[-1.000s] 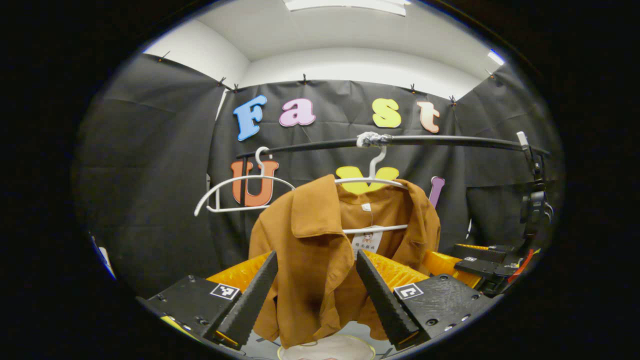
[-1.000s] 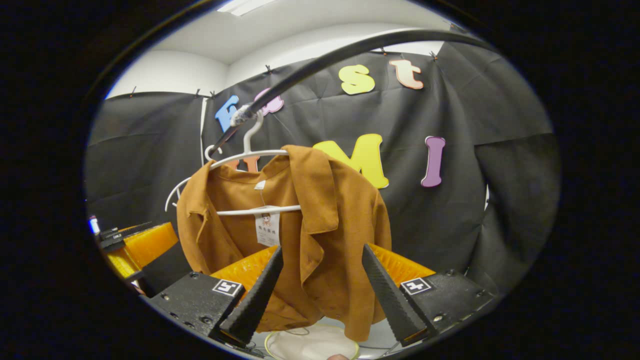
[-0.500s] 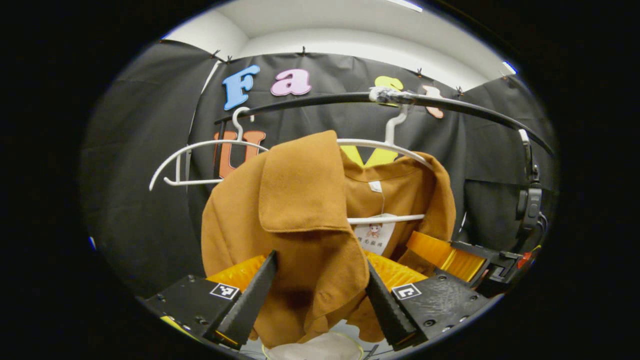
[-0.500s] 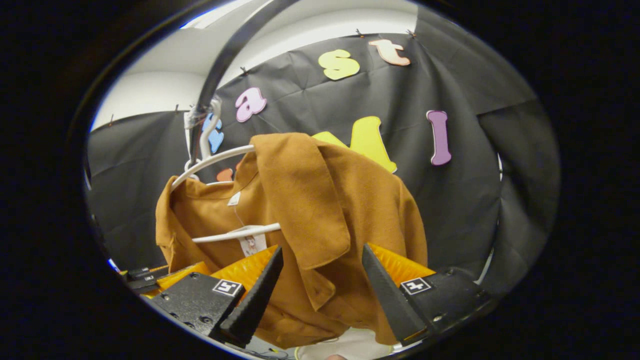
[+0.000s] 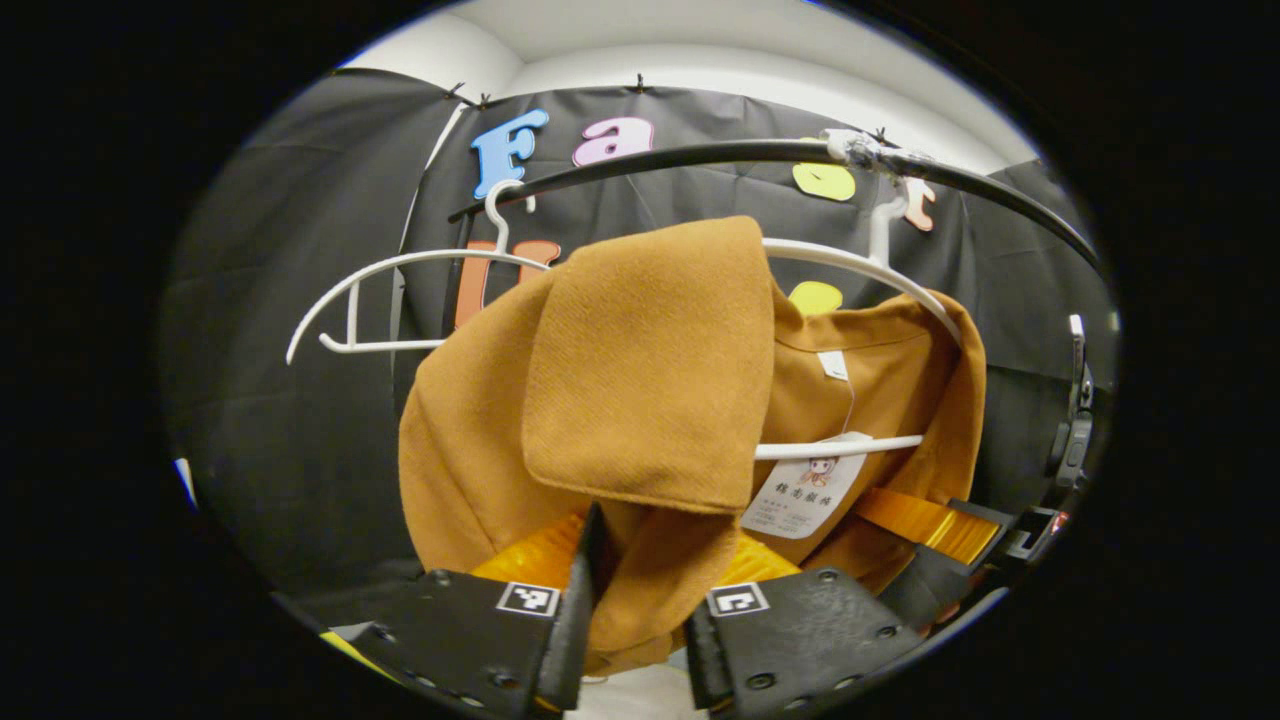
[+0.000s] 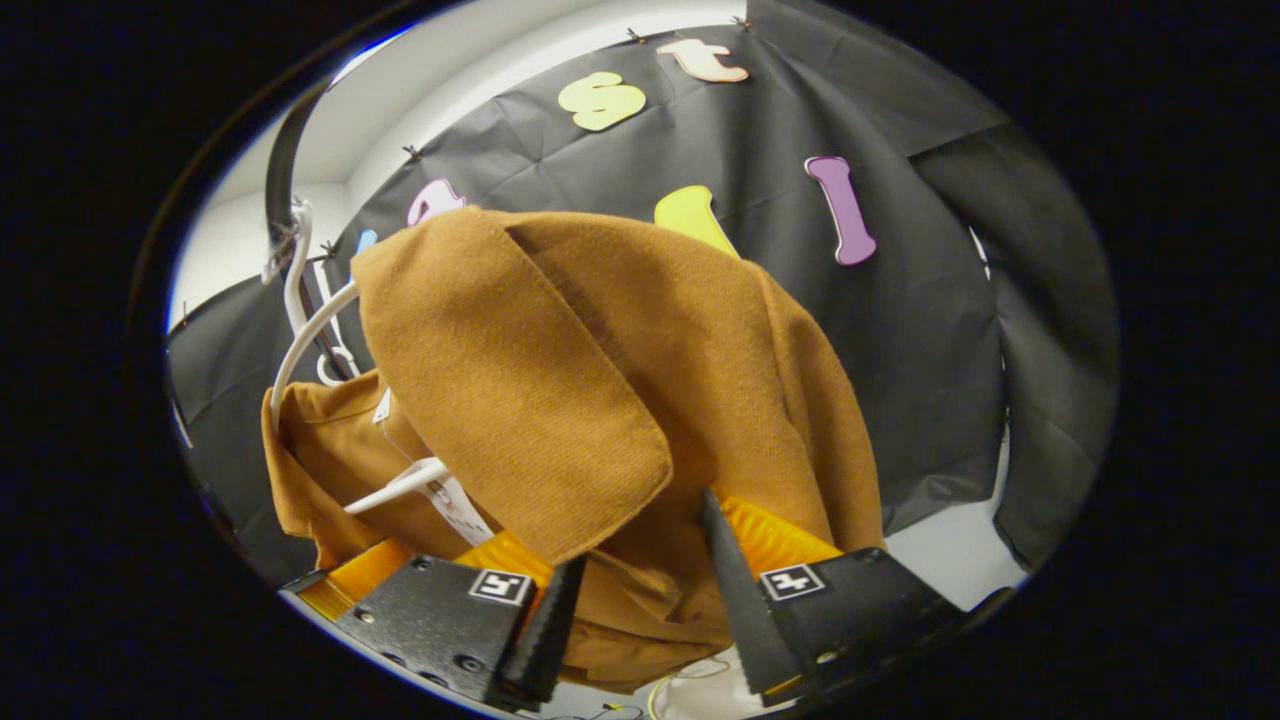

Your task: Grasp the clothes on the hanger with both hands and then place them into the laundry hamper below.

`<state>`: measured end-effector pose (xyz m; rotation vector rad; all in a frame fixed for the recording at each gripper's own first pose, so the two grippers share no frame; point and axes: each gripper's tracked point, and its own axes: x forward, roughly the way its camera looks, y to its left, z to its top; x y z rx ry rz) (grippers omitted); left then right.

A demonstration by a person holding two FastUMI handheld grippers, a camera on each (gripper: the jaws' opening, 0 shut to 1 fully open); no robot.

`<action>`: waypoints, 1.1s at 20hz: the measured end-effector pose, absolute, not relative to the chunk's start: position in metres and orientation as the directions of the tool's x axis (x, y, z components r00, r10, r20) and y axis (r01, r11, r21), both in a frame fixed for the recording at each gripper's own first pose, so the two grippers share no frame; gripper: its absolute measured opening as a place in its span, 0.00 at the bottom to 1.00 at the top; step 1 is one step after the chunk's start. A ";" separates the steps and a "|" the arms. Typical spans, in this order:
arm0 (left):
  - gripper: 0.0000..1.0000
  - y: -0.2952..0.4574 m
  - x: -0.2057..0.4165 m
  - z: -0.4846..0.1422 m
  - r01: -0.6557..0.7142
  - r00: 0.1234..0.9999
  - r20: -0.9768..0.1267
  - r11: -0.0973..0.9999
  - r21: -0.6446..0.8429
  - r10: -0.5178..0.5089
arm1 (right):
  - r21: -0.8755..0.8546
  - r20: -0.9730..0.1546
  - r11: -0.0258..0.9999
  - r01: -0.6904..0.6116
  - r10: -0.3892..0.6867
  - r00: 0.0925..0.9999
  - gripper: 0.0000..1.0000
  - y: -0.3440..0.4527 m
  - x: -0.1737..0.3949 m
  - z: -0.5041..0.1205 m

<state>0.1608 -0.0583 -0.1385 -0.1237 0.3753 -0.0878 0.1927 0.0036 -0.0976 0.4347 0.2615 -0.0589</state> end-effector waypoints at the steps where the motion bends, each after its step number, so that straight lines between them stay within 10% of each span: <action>1: 0.38 -0.055 0.160 -0.138 0.050 0.928 -0.359 0.989 -0.138 -0.097 | 0.404 -0.263 0.907 0.119 -0.009 0.965 0.51 -0.001 0.194 -0.098; 3: 0.18 -0.058 0.161 -0.139 0.068 0.925 -0.360 0.986 -0.155 -0.120 | 0.383 -0.264 0.913 0.144 -0.041 0.964 0.31 -0.011 0.194 -0.102; 7: 0.11 -0.059 0.158 -0.135 0.092 0.921 -0.358 0.979 -0.181 -0.152 | 0.383 -0.249 0.914 0.137 -0.040 0.968 0.20 -0.017 0.190 -0.096; 22: 0.02 -0.027 0.128 -0.080 0.064 0.956 -0.260 0.960 -0.274 -0.138 | 0.413 -0.126 0.890 0.193 -0.154 0.980 0.09 -0.083 0.155 -0.054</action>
